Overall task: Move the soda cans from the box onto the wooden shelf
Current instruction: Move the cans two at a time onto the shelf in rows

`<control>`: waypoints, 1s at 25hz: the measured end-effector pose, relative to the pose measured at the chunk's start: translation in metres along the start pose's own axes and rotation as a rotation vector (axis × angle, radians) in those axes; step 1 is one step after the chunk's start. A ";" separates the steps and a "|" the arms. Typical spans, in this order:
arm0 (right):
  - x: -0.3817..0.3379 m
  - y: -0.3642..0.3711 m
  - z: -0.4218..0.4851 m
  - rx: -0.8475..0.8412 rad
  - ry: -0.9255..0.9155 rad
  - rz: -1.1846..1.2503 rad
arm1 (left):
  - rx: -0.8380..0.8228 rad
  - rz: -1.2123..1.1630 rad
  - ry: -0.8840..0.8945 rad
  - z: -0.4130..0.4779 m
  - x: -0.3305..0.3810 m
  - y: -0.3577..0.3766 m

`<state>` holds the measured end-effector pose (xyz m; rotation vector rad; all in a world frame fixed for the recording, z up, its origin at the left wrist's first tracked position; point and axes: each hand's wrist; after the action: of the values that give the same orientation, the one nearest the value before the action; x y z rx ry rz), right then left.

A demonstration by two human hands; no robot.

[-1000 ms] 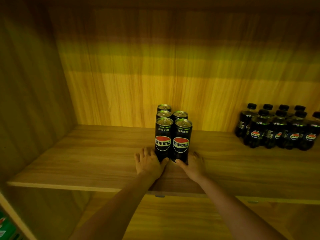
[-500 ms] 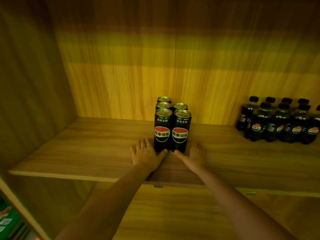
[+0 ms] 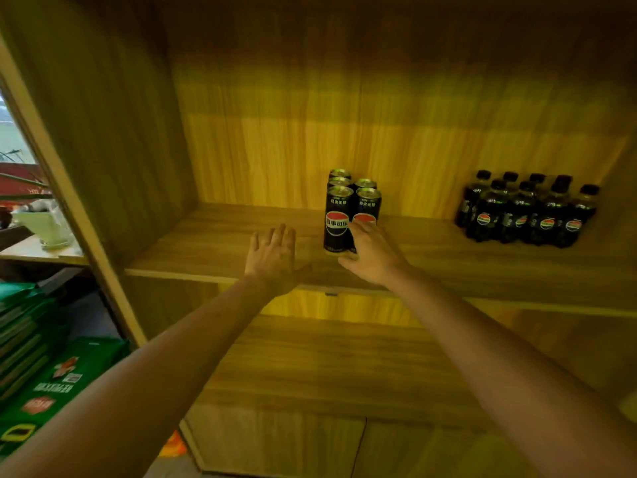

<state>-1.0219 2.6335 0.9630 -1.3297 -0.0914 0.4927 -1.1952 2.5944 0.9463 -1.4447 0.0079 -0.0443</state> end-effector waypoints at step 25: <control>-0.021 0.428 -0.339 -0.475 0.217 -0.039 | -0.286 -0.190 0.133 -0.301 -0.056 0.433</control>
<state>-1.0507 2.3835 0.4786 -1.8351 -0.0555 0.2983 -1.2495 2.3524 0.4783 -1.7222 -0.0152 -0.3057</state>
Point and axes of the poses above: each hand's wrist, its own z-axis towards the middle knuckle, its own y-axis out of the palm, x = y × z, and after that the axes turned 4 degrees about y, right-handed
